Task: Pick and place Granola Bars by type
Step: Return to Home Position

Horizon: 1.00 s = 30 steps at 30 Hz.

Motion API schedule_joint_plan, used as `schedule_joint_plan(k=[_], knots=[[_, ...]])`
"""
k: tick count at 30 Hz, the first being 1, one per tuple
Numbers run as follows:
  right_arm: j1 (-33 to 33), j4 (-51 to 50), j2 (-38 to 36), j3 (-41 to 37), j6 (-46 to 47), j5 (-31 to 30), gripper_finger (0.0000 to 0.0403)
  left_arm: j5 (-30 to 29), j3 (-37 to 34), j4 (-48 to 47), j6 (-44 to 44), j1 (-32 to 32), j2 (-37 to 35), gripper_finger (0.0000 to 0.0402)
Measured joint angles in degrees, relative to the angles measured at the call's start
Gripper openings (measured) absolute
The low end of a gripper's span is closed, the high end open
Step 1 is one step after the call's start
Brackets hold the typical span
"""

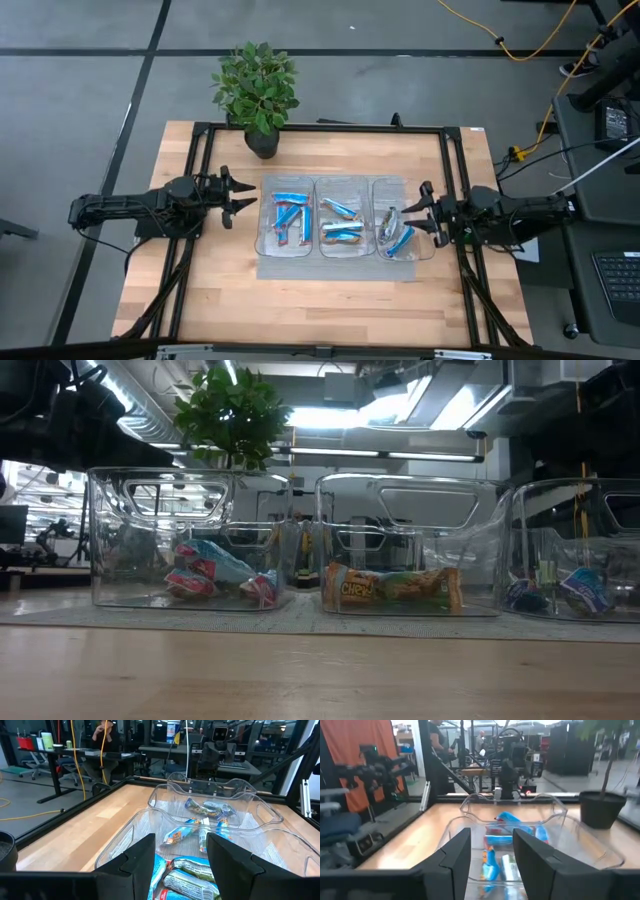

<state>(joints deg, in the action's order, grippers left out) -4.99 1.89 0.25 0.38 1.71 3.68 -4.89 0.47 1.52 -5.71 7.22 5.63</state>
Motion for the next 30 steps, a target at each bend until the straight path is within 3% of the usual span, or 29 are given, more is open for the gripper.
schedule_joint_plan(k=[4,30], knots=[[0.0,-0.02,0.0,0.0,4.19,-0.07,0.0149,0.0,0.0,0.0,-0.01,0.01,0.0,0.0169],[2.47,-0.07,-0.04,0.0,3.92,-0.07,0.0149,0.0,0.0,0.0,-0.05,0.01,0.0,0.0169]])
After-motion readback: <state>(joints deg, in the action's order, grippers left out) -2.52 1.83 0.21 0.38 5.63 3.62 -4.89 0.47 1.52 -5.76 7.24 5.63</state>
